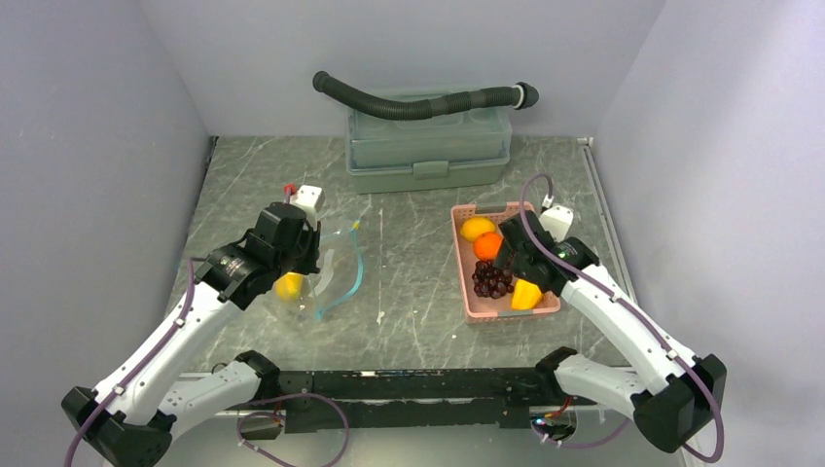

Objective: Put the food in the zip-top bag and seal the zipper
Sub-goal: Pick up the fake vegetable from the bin.

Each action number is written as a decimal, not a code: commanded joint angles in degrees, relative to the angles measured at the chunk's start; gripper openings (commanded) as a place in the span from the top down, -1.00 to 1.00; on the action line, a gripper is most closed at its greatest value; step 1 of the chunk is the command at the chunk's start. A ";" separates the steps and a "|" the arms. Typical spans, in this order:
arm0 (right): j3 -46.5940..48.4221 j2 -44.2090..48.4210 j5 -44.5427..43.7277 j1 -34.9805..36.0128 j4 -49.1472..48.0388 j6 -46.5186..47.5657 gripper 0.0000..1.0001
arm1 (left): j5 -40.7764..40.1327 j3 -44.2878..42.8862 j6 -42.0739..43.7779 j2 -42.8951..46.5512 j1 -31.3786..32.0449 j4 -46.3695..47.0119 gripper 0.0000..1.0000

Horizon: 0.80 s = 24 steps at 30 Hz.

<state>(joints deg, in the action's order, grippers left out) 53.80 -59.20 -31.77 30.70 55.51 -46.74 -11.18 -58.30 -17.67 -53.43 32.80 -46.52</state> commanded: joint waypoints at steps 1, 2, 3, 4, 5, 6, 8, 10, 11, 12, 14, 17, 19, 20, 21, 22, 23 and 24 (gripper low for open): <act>-0.95 0.22 -2.79 -1.59 4.16 -5.66 -0.86 | 1.20 -0.06 -0.01 1.13 -0.23 1.36 1.00; -1.44 0.22 -2.71 -1.93 4.14 -5.72 -0.86 | 1.22 -0.13 0.00 1.20 -0.20 1.27 1.00; -1.88 0.10 -2.69 -2.28 4.05 -5.84 -0.87 | 1.38 -0.14 0.01 1.22 -0.19 1.27 1.00; -2.50 0.06 -2.68 -2.79 3.85 -5.93 -0.87 | 1.45 -0.14 0.01 1.27 -0.19 1.30 1.00; -3.17 -0.06 -2.68 -3.14 3.57 -5.80 -0.87 | 1.52 -0.09 0.01 1.35 -0.19 1.30 1.00; -3.78 -0.25 -2.45 -3.58 3.22 -5.74 -0.87 | 1.63 -0.09 0.03 1.39 -0.21 1.27 1.00; -5.09 -0.60 -1.82 -4.33 2.32 -5.24 -0.87 | 1.75 -0.14 0.09 1.63 -0.19 1.35 1.00; -6.38 -1.03 -1.23 -5.11 1.14 -4.59 -0.87 | 1.98 -0.07 0.05 1.87 -0.19 1.39 1.00; -7.03 -1.21 -0.99 -5.52 0.57 -4.26 -0.87 | 2.02 -0.04 0.07 1.98 -0.19 1.46 1.00; -7.66 -1.45 -0.68 -5.82 -0.14 -3.85 -0.87 | 2.10 -0.12 0.09 2.01 -0.20 1.42 1.00; -8.37 -2.05 0.69 -6.29 -1.82 -2.69 -0.87 | 2.19 -0.08 0.09 2.16 -0.19 1.46 1.00; -9.29 -3.36 1.51 -6.87 -4.29 -1.78 -0.87 | 2.39 -0.07 0.04 2.36 -0.19 1.51 1.00; -9.90 -4.45 2.33 -7.41 -5.64 -1.25 -0.87 | 2.52 -0.06 -0.02 2.45 -0.24 1.47 1.00; -10.20 -4.98 2.73 -7.59 -6.45 -0.98 -0.87 | 2.52 -0.06 0.04 2.41 -0.20 1.51 1.00; -10.55 -5.41 3.10 -7.78 -7.14 -0.85 -0.87 | 2.55 -0.03 0.06 2.45 -0.19 1.52 1.00; -10.90 -5.76 3.31 -8.03 -7.76 -0.74 -0.87 | 2.51 -0.05 0.08 2.43 -0.18 1.51 1.00; -11.13 -6.04 3.37 -8.25 -8.24 -0.72 -0.88 | 2.57 0.02 0.09 2.45 -0.19 1.51 1.00; -11.37 -6.31 3.34 -8.40 -8.56 -0.65 -0.87 | 2.51 0.00 0.09 2.45 -0.19 1.51 1.00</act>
<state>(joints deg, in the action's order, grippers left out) 43.44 -64.79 -29.30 23.11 50.87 -48.49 -9.72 -58.30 -17.67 -52.10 32.80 -46.54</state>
